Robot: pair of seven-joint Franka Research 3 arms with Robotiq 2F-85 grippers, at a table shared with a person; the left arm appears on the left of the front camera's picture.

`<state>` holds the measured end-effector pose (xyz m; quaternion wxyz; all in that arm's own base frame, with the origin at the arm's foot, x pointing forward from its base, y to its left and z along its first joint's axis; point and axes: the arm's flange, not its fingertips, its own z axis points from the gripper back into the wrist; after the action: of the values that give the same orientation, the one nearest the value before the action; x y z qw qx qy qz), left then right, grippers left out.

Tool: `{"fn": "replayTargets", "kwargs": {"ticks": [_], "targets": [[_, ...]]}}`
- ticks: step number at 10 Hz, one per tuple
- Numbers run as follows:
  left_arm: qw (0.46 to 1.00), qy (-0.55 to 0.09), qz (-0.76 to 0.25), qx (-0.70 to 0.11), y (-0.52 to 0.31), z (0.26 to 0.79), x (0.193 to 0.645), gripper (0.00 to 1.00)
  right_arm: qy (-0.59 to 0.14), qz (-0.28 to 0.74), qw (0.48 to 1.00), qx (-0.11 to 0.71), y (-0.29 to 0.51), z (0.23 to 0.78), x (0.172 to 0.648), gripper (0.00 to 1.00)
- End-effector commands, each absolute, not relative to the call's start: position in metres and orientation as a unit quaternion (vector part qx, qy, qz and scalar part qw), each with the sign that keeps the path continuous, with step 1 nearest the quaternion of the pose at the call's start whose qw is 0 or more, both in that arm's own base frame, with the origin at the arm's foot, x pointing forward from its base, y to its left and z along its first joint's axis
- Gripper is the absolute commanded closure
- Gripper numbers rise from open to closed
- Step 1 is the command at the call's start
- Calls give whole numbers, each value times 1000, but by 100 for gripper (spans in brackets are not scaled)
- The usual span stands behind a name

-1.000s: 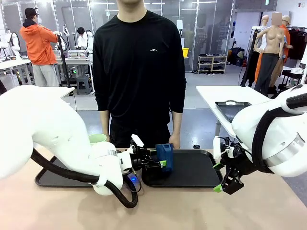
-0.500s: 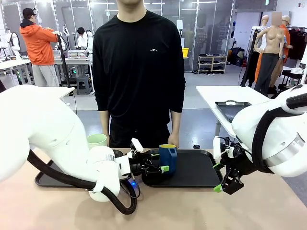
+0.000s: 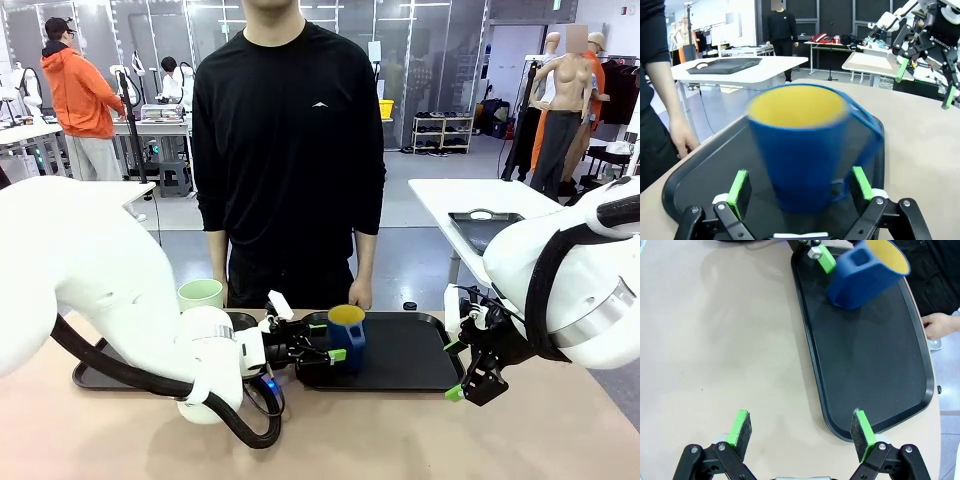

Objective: Sort and store the cups by type.
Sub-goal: Pick up the Handle plastic cup and place it into the empty Flat Tray.

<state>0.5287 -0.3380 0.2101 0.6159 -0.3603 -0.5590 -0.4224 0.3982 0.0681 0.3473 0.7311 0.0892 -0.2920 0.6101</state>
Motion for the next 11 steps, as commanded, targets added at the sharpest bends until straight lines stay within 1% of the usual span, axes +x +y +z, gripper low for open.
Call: {"fn": "replayTargets", "kwargs": {"ticks": [1,8,11], "targets": [[604,-586,-425,-334,-338,193,479,0,-293,614,728,89,67,347,399,0],[612,-577,-429,-330,-316,196,464,0,-293,614,728,89,67,347,399,0],[605,-575,-435,-339,-308,198,460,0,-293,614,728,89,67,347,399,0]]}}
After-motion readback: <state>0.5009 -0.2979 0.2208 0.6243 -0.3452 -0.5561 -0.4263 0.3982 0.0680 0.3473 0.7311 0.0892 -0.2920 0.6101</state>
